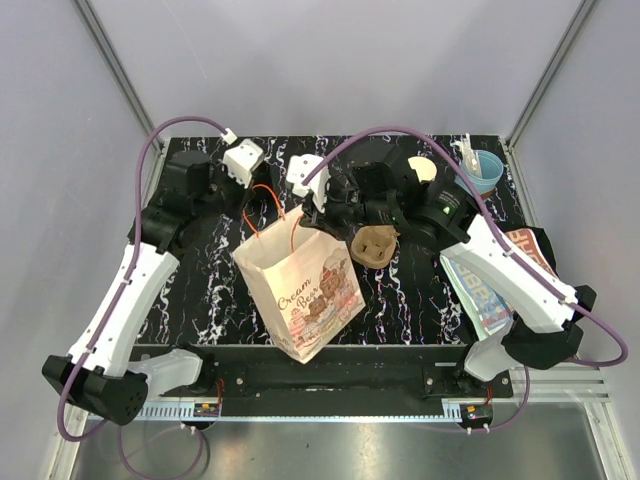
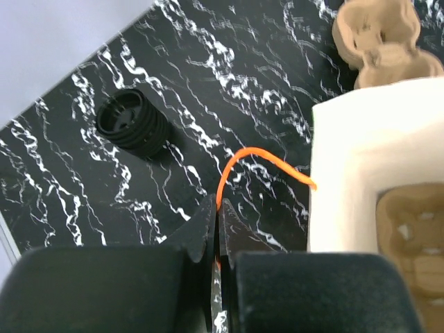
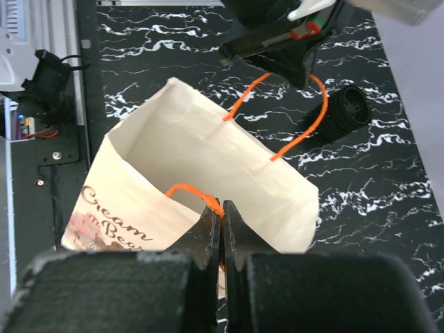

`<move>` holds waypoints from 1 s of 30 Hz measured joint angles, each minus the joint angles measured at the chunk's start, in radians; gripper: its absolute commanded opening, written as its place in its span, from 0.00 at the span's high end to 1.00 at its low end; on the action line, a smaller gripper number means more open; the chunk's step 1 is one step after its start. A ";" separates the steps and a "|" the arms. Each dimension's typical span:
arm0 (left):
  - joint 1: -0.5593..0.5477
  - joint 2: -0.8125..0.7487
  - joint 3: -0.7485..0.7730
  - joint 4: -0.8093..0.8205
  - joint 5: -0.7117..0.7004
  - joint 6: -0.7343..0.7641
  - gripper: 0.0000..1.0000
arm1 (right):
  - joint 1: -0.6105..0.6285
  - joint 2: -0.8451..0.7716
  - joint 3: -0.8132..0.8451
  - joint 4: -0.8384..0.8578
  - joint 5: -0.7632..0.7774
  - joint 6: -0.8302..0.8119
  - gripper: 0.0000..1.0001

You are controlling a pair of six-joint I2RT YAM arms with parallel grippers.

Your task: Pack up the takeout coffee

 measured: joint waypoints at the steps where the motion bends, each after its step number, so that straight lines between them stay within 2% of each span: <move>1: 0.001 -0.005 0.000 0.008 -0.008 -0.006 1.00 | 0.000 0.003 0.002 -0.004 -0.010 0.001 1.00; 8: 0.042 -0.029 0.000 0.022 0.001 -0.042 1.00 | 0.036 0.034 -0.006 -0.058 -0.018 -0.045 1.00; 11: 0.042 0.022 0.000 0.031 -0.035 -0.041 1.00 | 0.023 0.057 0.115 -0.133 -0.105 -0.036 1.00; 15: 0.050 0.066 -0.006 0.014 -0.025 -0.042 1.00 | -0.027 0.032 0.223 -0.108 -0.184 -0.016 1.00; 19: 0.056 0.015 0.050 -0.025 0.036 -0.043 1.00 | -0.037 -0.038 0.064 -0.030 -0.150 -0.010 1.00; 22: 0.054 -0.004 0.127 -0.010 0.034 -0.037 1.00 | -0.037 -0.015 -0.041 -0.012 -0.101 -0.011 1.00; 26: 0.057 0.002 0.224 -0.011 0.036 -0.036 1.00 | -0.039 0.059 -0.042 -0.023 -0.064 -0.009 1.00; 30: 0.058 0.004 0.275 0.017 0.053 -0.038 1.00 | -0.039 0.063 0.002 -0.021 -0.060 -0.009 1.00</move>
